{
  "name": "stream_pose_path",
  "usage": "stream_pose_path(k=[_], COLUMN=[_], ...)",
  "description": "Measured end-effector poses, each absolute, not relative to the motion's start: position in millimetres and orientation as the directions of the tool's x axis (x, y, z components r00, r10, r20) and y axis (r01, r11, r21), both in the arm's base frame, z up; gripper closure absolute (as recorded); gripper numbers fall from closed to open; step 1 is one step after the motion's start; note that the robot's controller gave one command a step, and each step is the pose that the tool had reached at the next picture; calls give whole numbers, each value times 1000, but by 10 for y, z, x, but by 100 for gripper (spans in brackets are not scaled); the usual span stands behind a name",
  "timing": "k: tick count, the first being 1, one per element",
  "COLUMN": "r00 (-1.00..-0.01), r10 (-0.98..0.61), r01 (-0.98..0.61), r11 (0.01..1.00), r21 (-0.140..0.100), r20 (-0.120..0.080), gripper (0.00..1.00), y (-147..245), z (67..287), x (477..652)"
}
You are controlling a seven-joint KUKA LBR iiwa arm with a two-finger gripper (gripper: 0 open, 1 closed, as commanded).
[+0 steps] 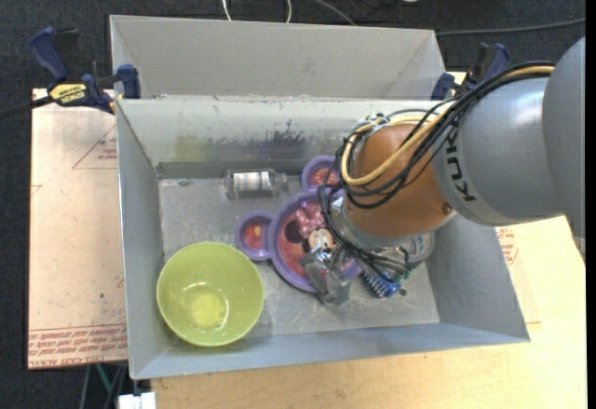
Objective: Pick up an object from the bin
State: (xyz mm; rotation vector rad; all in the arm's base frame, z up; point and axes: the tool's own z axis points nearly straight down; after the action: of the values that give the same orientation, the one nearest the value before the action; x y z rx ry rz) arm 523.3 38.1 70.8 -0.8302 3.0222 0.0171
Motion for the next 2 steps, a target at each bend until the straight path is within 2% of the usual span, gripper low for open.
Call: stream_pose_path(k=[1,2], r00=[-860,-875], r10=[-511,-484], r01=[-511,-484], r11=[860,875], r21=[9,10], r20=[-10,-12], gripper=[100,100], y=[381,304], z=[709,1819], x=[5233,5294])
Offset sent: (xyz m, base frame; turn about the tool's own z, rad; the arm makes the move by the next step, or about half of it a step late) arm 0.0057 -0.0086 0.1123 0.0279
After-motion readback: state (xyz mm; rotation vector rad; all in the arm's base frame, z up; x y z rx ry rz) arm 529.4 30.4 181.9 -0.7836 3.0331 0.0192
